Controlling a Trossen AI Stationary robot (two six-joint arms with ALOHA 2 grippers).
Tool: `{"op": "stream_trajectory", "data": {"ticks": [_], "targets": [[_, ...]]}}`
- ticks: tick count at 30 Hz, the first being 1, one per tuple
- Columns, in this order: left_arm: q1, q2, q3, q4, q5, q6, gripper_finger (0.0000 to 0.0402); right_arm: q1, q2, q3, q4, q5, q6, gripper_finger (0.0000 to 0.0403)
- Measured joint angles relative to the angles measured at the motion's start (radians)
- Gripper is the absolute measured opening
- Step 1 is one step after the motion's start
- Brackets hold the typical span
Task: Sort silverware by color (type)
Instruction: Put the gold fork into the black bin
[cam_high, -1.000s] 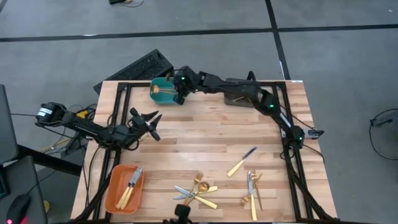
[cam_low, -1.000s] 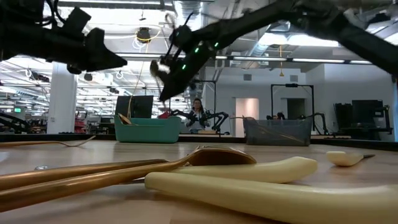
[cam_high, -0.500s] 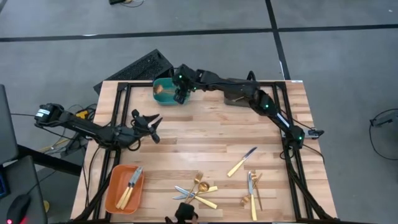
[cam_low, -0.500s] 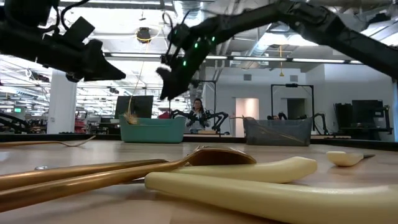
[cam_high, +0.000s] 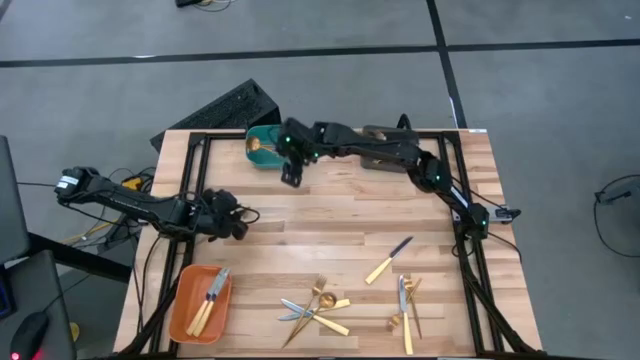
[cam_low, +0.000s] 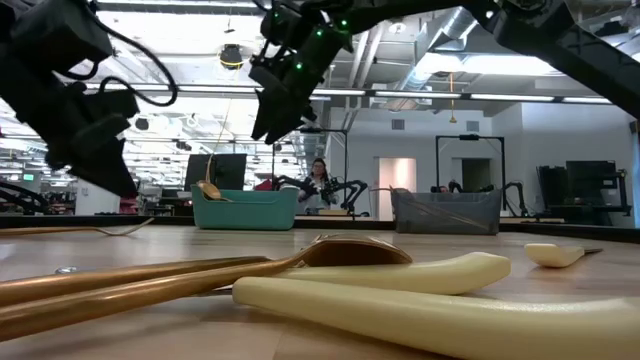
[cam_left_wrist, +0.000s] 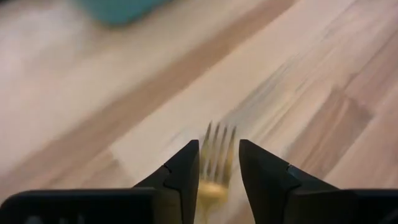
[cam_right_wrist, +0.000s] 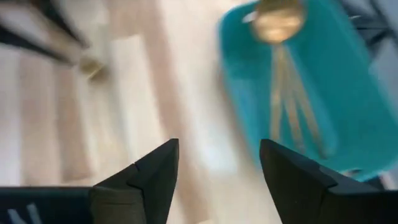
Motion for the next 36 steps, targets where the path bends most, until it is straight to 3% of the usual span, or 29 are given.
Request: {"op": "stream_trajectory", "data": {"ticks": [7, 14, 18, 27, 32, 36], "targets": [[0.000, 0.000, 0.000, -0.013, 0.100, -0.058, 0.0118, 0.024, -0.033, -0.044, -0.084, -0.050, -0.034, 0.0227], [-0.016, 0.000, 0.000, -0.037, 0.150, -0.109, 0.0123, -0.027, -0.245, -0.186, 0.011, -0.125, -0.042, 0.0209], [-0.039, 0.000, 0.000, -0.097, 0.131, -0.200, 0.0123, -0.043, -0.400, -0.417, 0.168, -0.167, -0.035, 0.0204], [-0.089, 0.000, -0.008, -0.219, 0.162, -0.322, 0.0123, -0.041, -0.724, -1.133, 0.808, -0.180, 0.126, 0.0203], [-0.090, 0.013, -0.059, -0.178, 0.192, -0.283, 0.0123, -0.009, -0.793, -1.342, 1.011, -0.181, 0.218, 0.0203], [-0.091, 0.041, -0.070, -0.149, 0.159, -0.267, 0.0102, 0.030, -0.793, -1.394, 1.072, -0.179, 0.270, 0.0203]]}}
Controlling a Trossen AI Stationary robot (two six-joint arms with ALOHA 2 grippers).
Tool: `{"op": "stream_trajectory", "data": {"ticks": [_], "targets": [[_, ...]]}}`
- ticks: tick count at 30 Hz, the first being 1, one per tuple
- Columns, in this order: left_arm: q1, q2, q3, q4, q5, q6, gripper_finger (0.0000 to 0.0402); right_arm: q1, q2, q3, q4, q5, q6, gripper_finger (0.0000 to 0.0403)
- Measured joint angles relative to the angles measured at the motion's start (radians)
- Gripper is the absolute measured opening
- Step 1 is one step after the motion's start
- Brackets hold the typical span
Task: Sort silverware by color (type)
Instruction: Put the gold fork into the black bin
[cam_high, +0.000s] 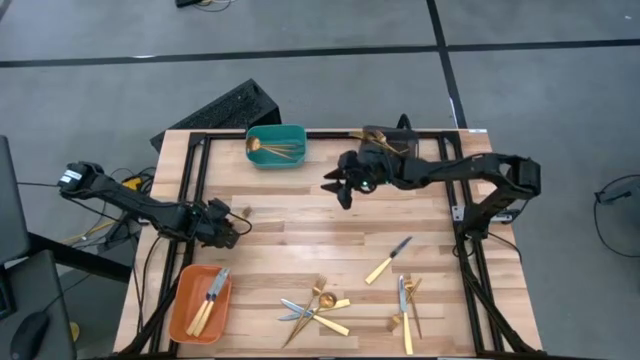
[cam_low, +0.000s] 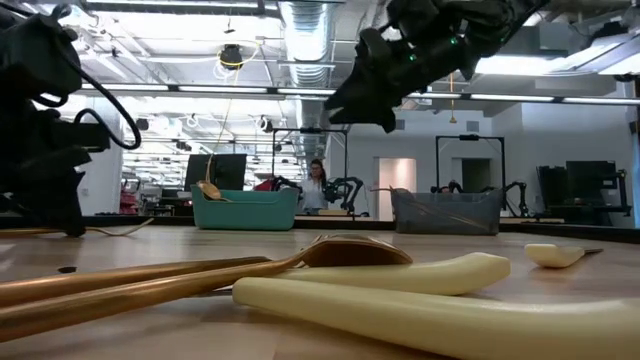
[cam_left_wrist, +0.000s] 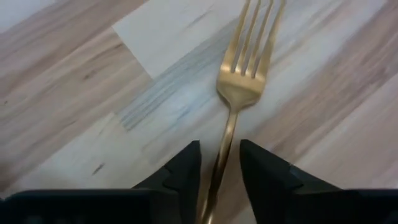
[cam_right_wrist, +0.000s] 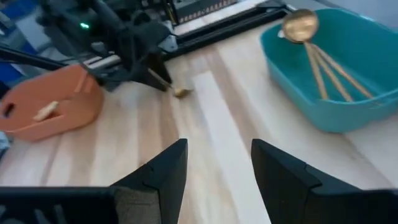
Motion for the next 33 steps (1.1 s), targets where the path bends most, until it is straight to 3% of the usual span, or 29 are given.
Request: {"op": "stream_trajectory", "data": {"ticks": [3, 6, 12, 17, 20, 25, 28, 33], "targets": [[0.001, 0.005, -0.004, 0.030, -0.012, 0.019, 0.0053, 0.039, 0.005, 0.000, 0.014, 0.030, 0.013, 0.0202], [0.002, 0.005, -0.006, 0.072, -0.017, 0.051, 0.0011, 0.086, 0.006, -0.001, 0.023, 0.132, 0.031, 0.0196], [0.002, 0.003, -0.008, 0.315, -0.075, 0.221, 0.0004, 0.182, -0.120, -0.015, 0.037, 0.287, 0.049, 0.0180], [0.011, 0.008, -0.008, 0.698, -0.113, 0.531, 0.0004, 0.258, -0.249, -0.168, 0.094, 0.486, 0.093, 0.0172], [0.019, 0.028, -0.007, 0.875, -0.103, 0.707, 0.0003, 0.294, -0.270, -0.291, 0.260, 0.526, 0.152, 0.0171], [0.051, 0.112, -0.006, 1.076, -0.046, 0.884, 0.0003, 0.348, -0.183, -0.407, 0.589, 0.502, 0.195, 0.0171], [0.090, 0.185, -0.006, 1.256, 0.007, 0.984, 0.0003, 0.361, -0.087, -0.390, 0.746, 0.497, 0.182, 0.0171], [0.171, 0.317, -0.006, 1.590, 0.277, 1.174, 0.0003, 0.364, 0.077, -0.294, 0.841, 0.447, 0.117, 0.0171]]}}
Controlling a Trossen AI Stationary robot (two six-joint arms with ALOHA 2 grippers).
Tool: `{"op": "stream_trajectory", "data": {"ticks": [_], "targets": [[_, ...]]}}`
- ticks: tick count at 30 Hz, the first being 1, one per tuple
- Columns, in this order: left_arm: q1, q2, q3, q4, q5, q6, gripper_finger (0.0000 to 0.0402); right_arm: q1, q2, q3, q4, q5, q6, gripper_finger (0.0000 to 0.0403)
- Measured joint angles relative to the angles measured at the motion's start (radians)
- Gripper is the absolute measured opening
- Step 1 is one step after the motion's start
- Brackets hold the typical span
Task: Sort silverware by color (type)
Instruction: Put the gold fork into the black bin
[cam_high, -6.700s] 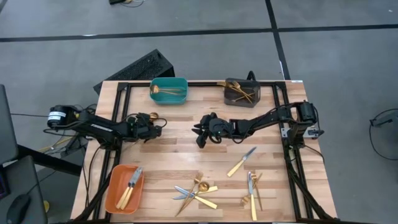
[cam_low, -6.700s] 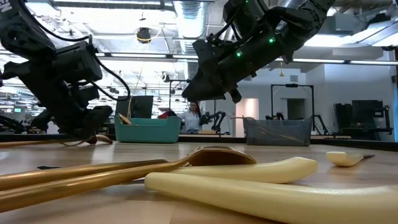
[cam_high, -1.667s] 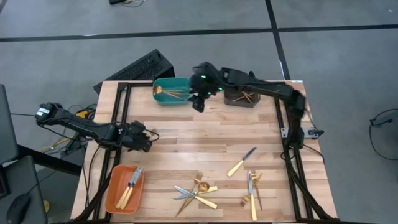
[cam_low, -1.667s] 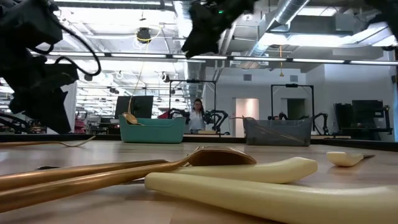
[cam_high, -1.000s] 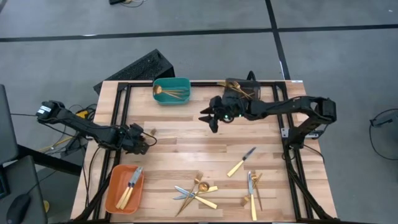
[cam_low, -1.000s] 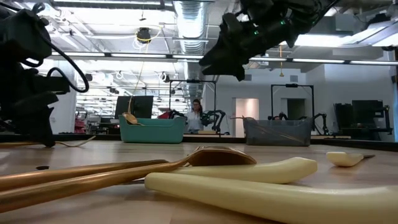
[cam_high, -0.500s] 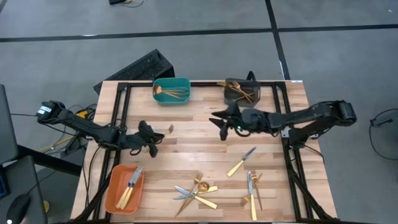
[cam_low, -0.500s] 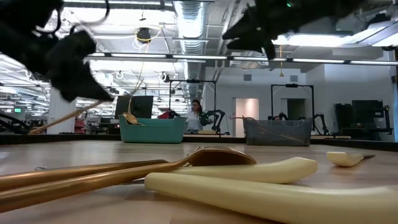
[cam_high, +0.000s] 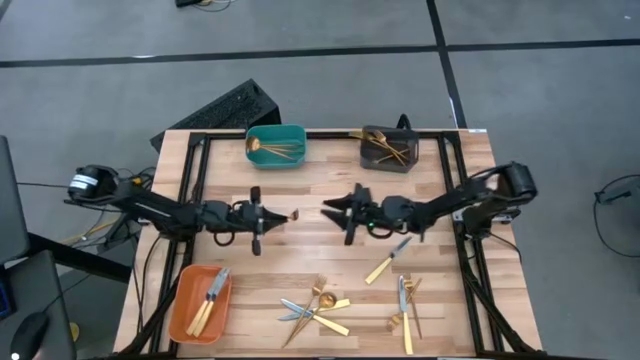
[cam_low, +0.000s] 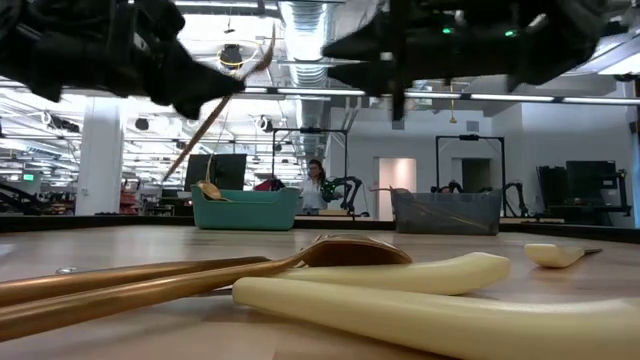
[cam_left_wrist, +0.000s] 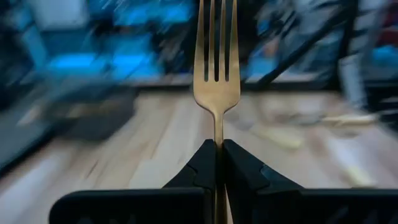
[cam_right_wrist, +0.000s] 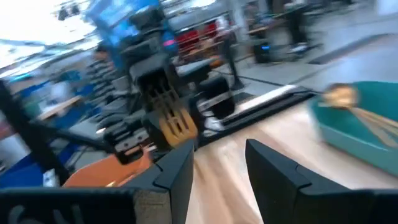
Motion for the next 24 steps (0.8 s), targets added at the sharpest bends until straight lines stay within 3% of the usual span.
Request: {"op": "stream_trajectory", "data": {"ticks": [4, 6, 13, 24], "targets": [[0.039, 0.091, 0.000, 0.157, 0.144, 0.038, 0.0003, 0.012, 0.102, 0.099, 0.002, -0.200, -0.047, 0.0171], [0.052, 0.133, -0.001, 0.214, 0.193, 0.042, 0.0003, 0.022, 0.146, 0.144, -0.001, -0.238, -0.079, 0.0173], [0.080, 0.242, 0.024, 0.317, 0.239, 0.067, 0.0002, 0.016, 0.243, 0.274, -0.023, -0.211, -0.133, 0.0181], [0.080, 0.274, 0.055, 0.321, 0.214, 0.073, 0.0002, 0.018, 0.244, 0.294, -0.091, -0.046, -0.177, 0.0172]]}}
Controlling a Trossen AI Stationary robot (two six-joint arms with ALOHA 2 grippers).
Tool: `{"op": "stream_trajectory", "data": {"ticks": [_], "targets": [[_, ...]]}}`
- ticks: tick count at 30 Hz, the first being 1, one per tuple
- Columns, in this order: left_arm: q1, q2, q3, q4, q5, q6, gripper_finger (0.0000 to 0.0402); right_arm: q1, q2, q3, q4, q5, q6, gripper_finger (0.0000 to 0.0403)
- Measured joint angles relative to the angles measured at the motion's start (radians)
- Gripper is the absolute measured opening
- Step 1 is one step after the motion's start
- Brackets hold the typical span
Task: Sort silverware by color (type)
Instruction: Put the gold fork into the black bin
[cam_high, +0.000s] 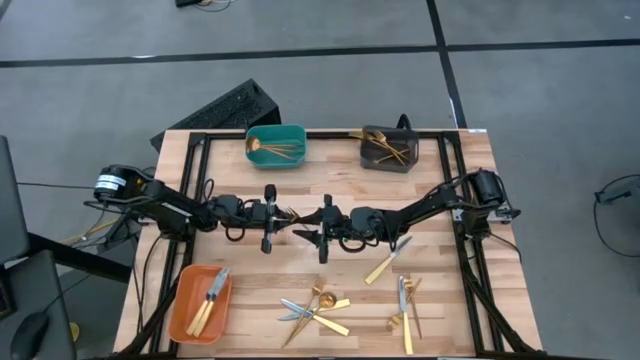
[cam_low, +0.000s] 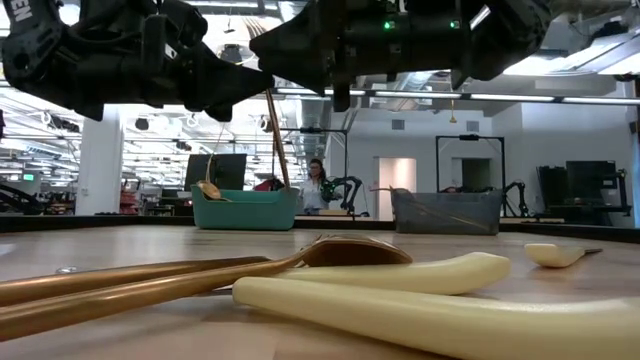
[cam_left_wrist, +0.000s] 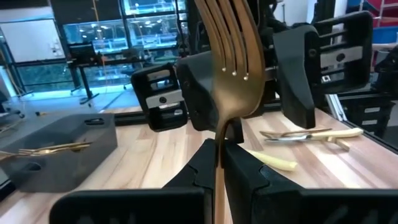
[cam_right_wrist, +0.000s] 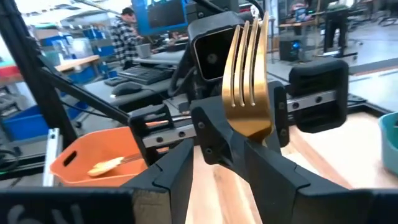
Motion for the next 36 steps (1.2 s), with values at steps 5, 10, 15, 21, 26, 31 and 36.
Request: {"op": "stream_trajectory", "data": {"ticks": [5, 10, 15, 21, 26, 31, 36], "targets": [[0.000, -0.001, 0.000, -0.013, 0.006, -0.006, 0.0002, 0.020, 0.000, 0.000, -0.006, 0.062, -0.092, 0.0170], [-0.003, -0.002, 0.001, -0.011, 0.029, -0.013, 0.0002, 0.047, -0.023, -0.001, -0.015, 0.027, -0.223, 0.0171], [-0.005, -0.001, 0.000, -0.057, 0.056, -0.002, 0.0003, 0.099, -0.147, 0.002, -0.134, 0.156, -0.369, 0.0169], [-0.003, 0.001, 0.000, -0.067, 0.042, 0.020, 0.0005, 0.032, -0.200, -0.002, -0.415, 0.005, -0.281, 0.0166], [-0.002, 0.001, 0.000, -0.068, 0.025, 0.062, 0.0005, -0.002, -0.120, 0.000, -0.277, -0.056, -0.276, 0.0166], [-0.002, 0.001, 0.000, -0.069, 0.071, 0.047, 0.0006, -0.020, -0.057, 0.008, -0.165, -0.104, -0.304, 0.0166], [-0.002, 0.001, 0.000, -0.066, 0.162, 0.066, 0.0006, -0.036, -0.048, 0.038, -0.177, -0.264, -0.304, 0.0149]]}}
